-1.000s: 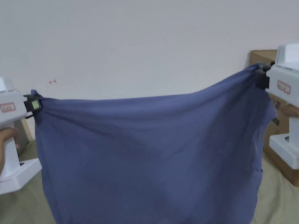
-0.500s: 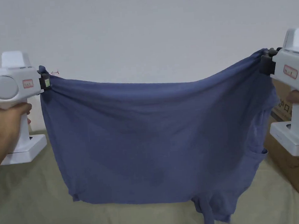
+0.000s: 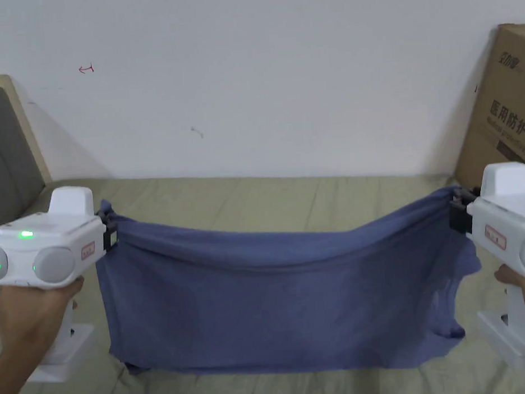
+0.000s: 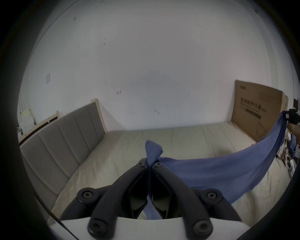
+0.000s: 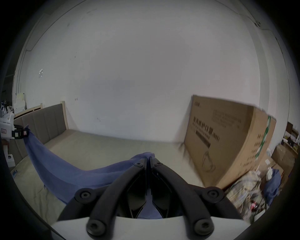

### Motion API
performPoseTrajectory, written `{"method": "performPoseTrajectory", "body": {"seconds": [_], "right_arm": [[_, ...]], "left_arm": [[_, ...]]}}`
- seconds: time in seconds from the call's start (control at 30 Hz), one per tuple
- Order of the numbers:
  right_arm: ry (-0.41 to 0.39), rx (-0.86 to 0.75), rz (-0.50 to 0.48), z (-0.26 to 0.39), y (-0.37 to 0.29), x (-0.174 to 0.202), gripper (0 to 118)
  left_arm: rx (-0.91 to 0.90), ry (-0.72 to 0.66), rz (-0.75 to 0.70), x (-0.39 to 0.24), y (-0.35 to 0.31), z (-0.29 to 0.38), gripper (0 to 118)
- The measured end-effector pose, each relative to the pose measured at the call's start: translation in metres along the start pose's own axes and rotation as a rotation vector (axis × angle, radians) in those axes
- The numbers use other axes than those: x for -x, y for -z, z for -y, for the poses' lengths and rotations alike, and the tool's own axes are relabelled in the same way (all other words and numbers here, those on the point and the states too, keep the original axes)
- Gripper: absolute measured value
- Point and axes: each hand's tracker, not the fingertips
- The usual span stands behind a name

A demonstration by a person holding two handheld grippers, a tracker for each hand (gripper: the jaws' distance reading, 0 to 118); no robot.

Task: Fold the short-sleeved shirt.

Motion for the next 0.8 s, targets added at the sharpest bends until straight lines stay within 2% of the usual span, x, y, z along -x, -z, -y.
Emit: {"method": "performPoseTrajectory", "body": {"seconds": [0.1,0.17,0.47,0.57,0.8], "right_arm": [[0.053,0.058,-0.019,0.037,-0.013,0.001,1],[0.060,0.081,-0.020,0.060,-0.027,0.004,1],[0.145,0.204,-0.058,0.164,-0.127,-0.002,1],[0.200,0.246,-0.065,0.195,-0.158,-0.009,1],[0.230,0.319,-0.069,0.255,-0.228,-0.009,1]], "left_arm": [[0.058,-0.010,0.005,0.000,-0.011,0.037,0],[0.084,-0.030,0.013,0.001,-0.023,0.062,0],[0.243,-0.049,0.017,0.016,-0.095,0.177,0],[0.290,-0.066,0.011,0.020,-0.121,0.208,0],[0.360,-0.076,-0.005,0.025,-0.182,0.264,0]]}}
